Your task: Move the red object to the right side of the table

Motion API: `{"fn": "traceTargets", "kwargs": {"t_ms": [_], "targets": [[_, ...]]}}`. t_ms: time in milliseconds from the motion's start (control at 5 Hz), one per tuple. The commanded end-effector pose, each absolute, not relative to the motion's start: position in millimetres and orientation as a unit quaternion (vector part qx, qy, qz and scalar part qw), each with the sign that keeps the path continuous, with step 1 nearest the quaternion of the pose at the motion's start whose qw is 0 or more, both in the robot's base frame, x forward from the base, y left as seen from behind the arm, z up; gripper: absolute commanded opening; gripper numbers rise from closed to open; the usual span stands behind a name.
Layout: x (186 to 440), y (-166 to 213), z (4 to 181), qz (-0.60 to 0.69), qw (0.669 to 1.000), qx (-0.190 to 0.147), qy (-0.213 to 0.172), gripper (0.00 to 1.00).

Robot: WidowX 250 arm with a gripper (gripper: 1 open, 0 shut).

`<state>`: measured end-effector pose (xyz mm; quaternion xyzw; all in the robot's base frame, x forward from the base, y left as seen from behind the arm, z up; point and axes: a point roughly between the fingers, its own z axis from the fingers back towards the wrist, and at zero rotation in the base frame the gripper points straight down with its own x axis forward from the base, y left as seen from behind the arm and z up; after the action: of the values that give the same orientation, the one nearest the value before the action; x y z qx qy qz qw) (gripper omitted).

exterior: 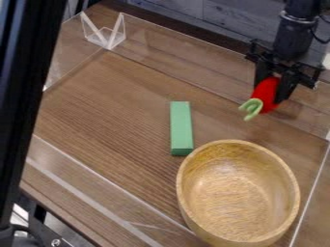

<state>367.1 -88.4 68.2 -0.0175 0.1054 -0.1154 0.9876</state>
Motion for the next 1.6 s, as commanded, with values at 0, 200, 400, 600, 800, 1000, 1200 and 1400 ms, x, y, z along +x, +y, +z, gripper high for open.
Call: {"fn": "traceTargets", "kwargs": {"t_ms": [0, 200, 400, 600, 800, 1000, 1200, 1400], "targets": [[375, -94, 80.9, -0.096, 0.992, -0.023, 0.079, 0.0], [376, -96, 73.7, -0.077, 0.993, -0.025, 0.085, 0.0], [375, -100, 64.6, -0.079, 0.993, -0.025, 0.086, 0.0], [371, -105, 58.3, -0.082, 0.993, -0.024, 0.085, 0.0], [371, -97, 51.9, -0.087, 0.993, -0.022, 0.081, 0.0], [370, -88, 48.4, -0.09, 0.993, -0.02, 0.076, 0.0], [371, -76, 48.2, -0.098, 0.992, -0.019, 0.071, 0.0], [372, -64, 46.8, -0.107, 0.992, -0.019, 0.067, 0.0]]}}
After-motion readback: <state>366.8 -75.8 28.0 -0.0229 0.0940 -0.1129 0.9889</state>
